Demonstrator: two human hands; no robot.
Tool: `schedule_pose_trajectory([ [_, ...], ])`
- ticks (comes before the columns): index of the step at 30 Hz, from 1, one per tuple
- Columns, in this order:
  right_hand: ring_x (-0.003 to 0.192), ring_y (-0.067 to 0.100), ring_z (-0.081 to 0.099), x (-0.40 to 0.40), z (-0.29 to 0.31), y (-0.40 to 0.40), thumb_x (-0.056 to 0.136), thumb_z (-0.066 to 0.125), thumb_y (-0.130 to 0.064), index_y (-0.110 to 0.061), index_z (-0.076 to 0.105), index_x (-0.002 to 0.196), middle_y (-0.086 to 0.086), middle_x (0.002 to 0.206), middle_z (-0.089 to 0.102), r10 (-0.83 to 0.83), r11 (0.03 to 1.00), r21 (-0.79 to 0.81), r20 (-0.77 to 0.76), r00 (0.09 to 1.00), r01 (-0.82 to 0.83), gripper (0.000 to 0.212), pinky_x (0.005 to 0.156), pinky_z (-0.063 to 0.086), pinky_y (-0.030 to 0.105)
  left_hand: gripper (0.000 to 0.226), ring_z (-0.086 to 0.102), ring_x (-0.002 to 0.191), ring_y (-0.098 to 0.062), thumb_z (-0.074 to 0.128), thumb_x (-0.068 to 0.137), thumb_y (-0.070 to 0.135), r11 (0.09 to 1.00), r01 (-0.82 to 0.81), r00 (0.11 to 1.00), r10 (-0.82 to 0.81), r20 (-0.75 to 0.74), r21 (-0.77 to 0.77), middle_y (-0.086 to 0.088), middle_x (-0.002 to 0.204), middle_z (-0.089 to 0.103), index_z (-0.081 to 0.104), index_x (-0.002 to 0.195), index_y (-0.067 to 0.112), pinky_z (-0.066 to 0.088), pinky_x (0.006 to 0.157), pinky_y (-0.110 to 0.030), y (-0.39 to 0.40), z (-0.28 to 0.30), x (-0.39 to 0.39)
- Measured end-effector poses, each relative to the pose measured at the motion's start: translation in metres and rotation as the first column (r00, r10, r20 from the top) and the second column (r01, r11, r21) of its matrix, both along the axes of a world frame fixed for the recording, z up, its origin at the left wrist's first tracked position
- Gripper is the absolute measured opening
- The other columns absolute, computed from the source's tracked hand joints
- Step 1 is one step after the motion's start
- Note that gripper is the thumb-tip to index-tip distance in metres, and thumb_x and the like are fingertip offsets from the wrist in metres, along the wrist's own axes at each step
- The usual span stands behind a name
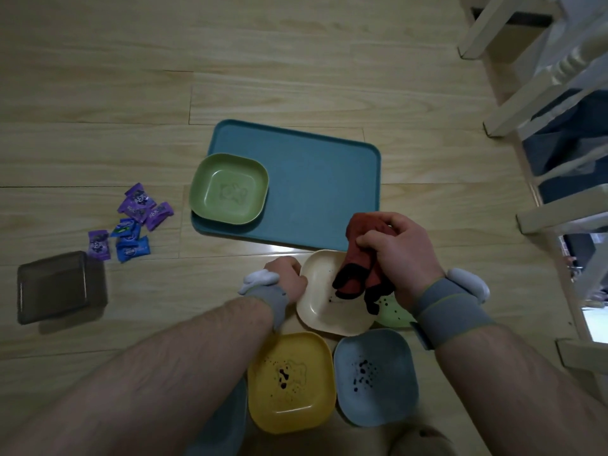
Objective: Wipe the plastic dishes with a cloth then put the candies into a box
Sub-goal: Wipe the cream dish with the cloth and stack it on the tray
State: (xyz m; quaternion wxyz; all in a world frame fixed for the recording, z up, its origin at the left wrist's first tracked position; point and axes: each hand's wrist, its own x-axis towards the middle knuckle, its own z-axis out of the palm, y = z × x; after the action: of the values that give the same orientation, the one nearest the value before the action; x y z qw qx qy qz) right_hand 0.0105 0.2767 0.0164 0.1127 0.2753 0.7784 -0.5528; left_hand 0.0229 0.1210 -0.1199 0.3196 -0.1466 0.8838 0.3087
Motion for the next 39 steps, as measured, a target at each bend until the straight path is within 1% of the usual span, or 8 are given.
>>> schedule_pose_trajectory([
  [11, 0.077, 0.025, 0.068, 0.012, 0.115, -0.015, 0.058, 0.070, -0.013, -0.024, 0.070, 0.086, 0.005, 0.087, 0.071, 0.083, 0.996, -0.017, -0.180, 0.980, -0.088, 0.030, 0.069, 0.059, 0.036, 0.007, 0.066, 0.082, -0.028, 0.066, 0.076, 0.022, 0.950, -0.248, 0.945, 0.281, -0.167, 0.190, -0.004, 0.078, 0.066, 0.061, 0.074, 0.019, 0.058, 0.075, -0.039, -0.045, 0.119, 0.001],
  [14, 0.076, 0.027, 0.066, 0.030, 0.167, -0.023, 0.062, 0.071, -0.007, -0.021, 0.070, 0.084, 0.008, 0.085, 0.071, 0.129, 0.990, -0.032, -0.241, 0.962, -0.140, 0.026, 0.070, 0.057, 0.038, 0.011, 0.058, 0.074, -0.024, 0.066, 0.079, 0.018, 0.899, -0.332, 0.900, 0.392, -0.190, 0.285, -0.003, 0.075, 0.059, 0.058, 0.072, 0.018, 0.052, 0.066, -0.032, -0.062, 0.171, 0.026],
  [17, 0.078, 0.030, 0.066, 0.048, 0.213, -0.038, 0.055, 0.069, -0.013, -0.020, 0.070, 0.084, 0.010, 0.086, 0.071, 0.139, 0.980, -0.101, -0.281, 0.950, -0.173, 0.029, 0.072, 0.057, 0.044, 0.012, 0.056, 0.068, -0.024, 0.061, 0.081, 0.011, 0.725, -0.469, 0.791, 0.599, -0.126, 0.504, -0.009, 0.079, 0.058, 0.054, 0.073, 0.016, 0.051, 0.055, -0.030, -0.083, 0.229, 0.048],
  [19, 0.075, 0.028, 0.064, 0.068, 0.239, -0.050, 0.066, 0.069, -0.004, -0.018, 0.069, 0.087, 0.011, 0.087, 0.069, 0.165, 0.962, -0.165, -0.292, 0.942, -0.220, 0.025, 0.067, 0.056, 0.041, 0.009, 0.057, 0.070, -0.026, 0.057, 0.084, 0.008, 0.622, -0.504, 0.742, 0.666, -0.068, 0.599, -0.011, 0.081, 0.059, 0.054, 0.080, 0.015, 0.053, 0.055, -0.030, -0.098, 0.271, 0.069],
  [26, 0.069, 0.028, 0.063, 0.122, 0.313, -0.096, 0.080, 0.056, 0.006, 0.000, 0.065, 0.103, 0.019, 0.086, 0.067, 0.211, 0.863, -0.378, -0.333, 0.919, -0.335, 0.026, 0.063, 0.055, 0.037, 0.007, 0.054, 0.063, -0.022, 0.046, 0.087, 0.004, 0.394, -0.525, 0.660, 0.748, 0.068, 0.754, -0.008, 0.076, 0.052, 0.052, 0.090, 0.007, 0.045, 0.043, -0.024, -0.144, 0.372, 0.129],
  [30, 0.066, 0.026, 0.067, 0.151, 0.340, -0.104, 0.084, 0.046, 0.006, 0.000, 0.066, 0.092, 0.021, 0.081, 0.071, 0.209, 0.743, -0.545, -0.364, 0.908, -0.389, 0.022, 0.061, 0.058, 0.036, 0.022, 0.049, 0.068, -0.022, 0.041, 0.072, 0.004, 0.176, -0.581, 0.561, 0.794, 0.235, 0.795, -0.009, 0.081, 0.050, 0.056, 0.088, 0.006, 0.045, 0.048, -0.025, -0.164, 0.399, 0.153],
  [34, 0.062, 0.026, 0.067, 0.170, 0.350, -0.096, 0.090, 0.042, -0.005, 0.003, 0.064, 0.102, 0.020, 0.079, 0.069, 0.246, 0.641, -0.676, -0.268, 0.931, -0.364, 0.026, 0.053, 0.058, 0.038, 0.076, 0.058, 0.101, -0.033, 0.050, 0.049, 0.015, 0.086, -0.562, 0.594, 0.734, 0.329, 0.823, -0.018, 0.122, 0.064, 0.059, 0.123, 0.004, 0.051, 0.066, -0.034, -0.171, 0.407, 0.163],
  [39, 0.063, 0.028, 0.068, 0.177, 0.345, -0.092, 0.074, 0.060, -0.007, 0.007, 0.061, 0.112, 0.024, 0.087, 0.067, 0.324, 0.618, -0.679, -0.239, 0.915, -0.396, 0.041, 0.052, 0.056, 0.036, 0.060, 0.060, 0.113, -0.041, 0.037, 0.071, 0.022, -0.020, -0.463, 0.706, 0.597, 0.382, 0.886, -0.017, 0.124, 0.065, 0.063, 0.124, 0.009, 0.049, 0.092, -0.053, -0.162, 0.417, 0.163],
])
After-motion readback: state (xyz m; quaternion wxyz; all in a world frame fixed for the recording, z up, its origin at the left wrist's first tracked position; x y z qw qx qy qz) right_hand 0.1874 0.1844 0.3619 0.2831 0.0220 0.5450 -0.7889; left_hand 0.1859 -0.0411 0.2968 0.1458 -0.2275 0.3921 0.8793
